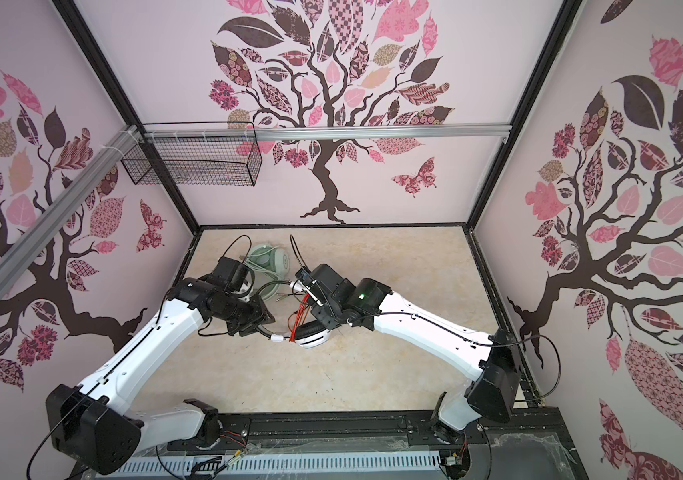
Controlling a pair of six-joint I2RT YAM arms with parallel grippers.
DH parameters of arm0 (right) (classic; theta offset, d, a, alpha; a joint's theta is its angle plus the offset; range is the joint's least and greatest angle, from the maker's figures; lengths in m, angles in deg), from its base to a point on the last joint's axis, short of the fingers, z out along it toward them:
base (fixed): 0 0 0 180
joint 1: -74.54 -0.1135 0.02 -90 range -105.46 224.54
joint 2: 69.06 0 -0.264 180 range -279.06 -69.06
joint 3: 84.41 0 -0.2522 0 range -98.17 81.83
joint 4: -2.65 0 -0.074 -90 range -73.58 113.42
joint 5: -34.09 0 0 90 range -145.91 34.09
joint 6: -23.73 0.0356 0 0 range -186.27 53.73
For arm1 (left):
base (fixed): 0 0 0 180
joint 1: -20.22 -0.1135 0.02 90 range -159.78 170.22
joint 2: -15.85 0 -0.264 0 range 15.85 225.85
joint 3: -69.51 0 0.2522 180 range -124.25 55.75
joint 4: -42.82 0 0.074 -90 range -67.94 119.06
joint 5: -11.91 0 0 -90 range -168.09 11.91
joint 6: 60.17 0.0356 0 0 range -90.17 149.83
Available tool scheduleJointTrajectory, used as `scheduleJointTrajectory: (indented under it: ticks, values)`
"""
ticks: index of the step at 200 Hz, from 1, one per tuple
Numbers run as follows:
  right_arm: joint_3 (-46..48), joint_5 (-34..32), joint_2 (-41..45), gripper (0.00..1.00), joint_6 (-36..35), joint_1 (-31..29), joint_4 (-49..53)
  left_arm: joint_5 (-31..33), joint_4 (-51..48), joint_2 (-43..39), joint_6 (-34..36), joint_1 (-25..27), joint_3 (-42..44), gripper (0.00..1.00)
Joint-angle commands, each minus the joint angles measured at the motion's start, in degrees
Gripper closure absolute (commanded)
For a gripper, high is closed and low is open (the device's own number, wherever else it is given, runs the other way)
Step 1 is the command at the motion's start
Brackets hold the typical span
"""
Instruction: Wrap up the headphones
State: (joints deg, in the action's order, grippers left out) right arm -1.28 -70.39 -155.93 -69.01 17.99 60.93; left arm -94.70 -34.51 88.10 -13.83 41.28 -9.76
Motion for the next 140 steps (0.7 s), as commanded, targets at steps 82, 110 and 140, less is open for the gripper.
scheduleJointTrajectory:
  ticks: [82, 110, 140]
  values:
    - [-6.3, 18.8, 2.5, 0.72, 5.3, 4.3, 5.4, 1.0, 4.6, -0.3, 3.7, -0.5, 0.9, 0.89]
    - [-5.3, 18.6, 2.9, 0.63, 4.6, 4.3, 4.6, 0.5, 3.3, 0.2, 4.8, -0.4, -0.7, 0.97]
    - [-4.9, 20.3, 4.6, 0.27, 1.3, 4.3, 4.5, 0.8, 1.2, 1.2, 7.1, -0.4, -2.2, 1.00]
